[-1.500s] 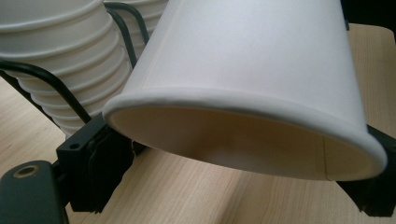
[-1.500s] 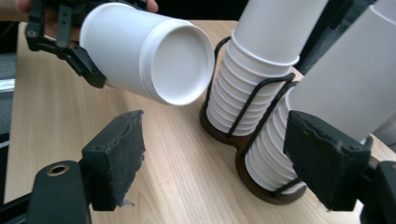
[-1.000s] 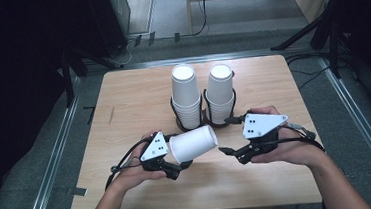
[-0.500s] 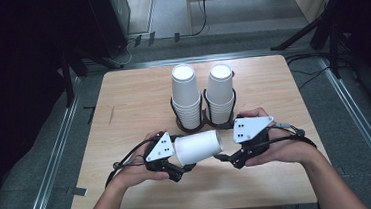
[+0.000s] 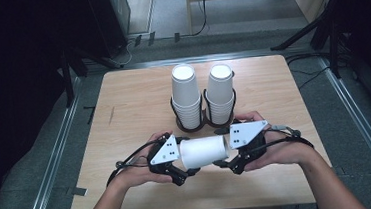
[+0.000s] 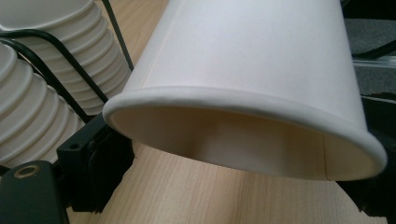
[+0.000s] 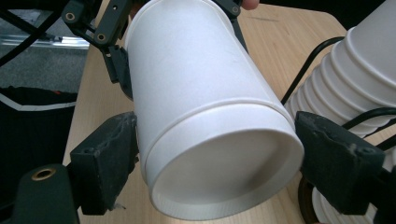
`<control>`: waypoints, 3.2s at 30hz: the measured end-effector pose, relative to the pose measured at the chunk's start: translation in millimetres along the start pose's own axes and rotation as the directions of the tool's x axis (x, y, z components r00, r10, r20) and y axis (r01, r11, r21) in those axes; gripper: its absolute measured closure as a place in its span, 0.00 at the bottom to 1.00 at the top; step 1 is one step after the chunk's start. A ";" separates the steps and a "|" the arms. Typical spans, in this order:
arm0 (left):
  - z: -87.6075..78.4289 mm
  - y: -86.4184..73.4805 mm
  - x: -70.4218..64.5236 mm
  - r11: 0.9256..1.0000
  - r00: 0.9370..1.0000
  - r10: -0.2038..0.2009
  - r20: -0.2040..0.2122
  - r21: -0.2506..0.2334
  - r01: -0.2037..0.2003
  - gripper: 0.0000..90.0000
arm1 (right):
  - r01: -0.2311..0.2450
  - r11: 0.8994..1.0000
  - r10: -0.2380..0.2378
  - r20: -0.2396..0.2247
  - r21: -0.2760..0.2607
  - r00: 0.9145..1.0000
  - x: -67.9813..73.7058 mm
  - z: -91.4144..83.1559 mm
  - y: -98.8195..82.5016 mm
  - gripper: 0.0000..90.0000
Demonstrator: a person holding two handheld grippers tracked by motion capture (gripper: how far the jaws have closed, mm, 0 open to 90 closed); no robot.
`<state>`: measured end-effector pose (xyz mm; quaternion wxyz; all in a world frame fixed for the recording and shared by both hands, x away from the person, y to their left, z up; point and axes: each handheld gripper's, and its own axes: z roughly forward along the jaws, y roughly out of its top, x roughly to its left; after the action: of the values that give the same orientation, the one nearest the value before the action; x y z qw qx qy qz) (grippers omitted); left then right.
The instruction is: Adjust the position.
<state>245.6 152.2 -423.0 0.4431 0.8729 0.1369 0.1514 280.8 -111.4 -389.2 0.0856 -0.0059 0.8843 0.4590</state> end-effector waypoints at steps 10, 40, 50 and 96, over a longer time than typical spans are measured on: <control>2.1 3.5 -1.5 1.000 1.000 0.015 0.014 0.000 -0.015 0.09 | 0.015 1.000 -0.014 -0.029 0.024 0.999 2.4 5.9 -1.2 0.18; 3.2 4.4 -5.8 0.999 0.998 0.044 0.037 0.016 -0.044 0.09 | 0.042 0.994 -0.035 -0.076 0.097 0.996 7.5 15.6 -1.2 0.22; 3.4 3.8 -5.8 0.999 0.998 0.046 0.040 0.019 -0.047 0.09 | 0.046 0.994 -0.038 -0.080 0.101 0.996 6.7 15.3 -1.4 0.25; -6.3 -3.3 4.8 0.998 0.997 -0.059 -0.042 0.003 0.059 0.01 | 0.029 0.999 -0.030 0.009 0.017 1.000 4.6 -6.1 -1.6 0.26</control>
<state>247.2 160.4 -421.5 0.4427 0.8660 0.1721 0.1564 275.6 -117.0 -387.8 0.0966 -0.0160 0.8875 0.4502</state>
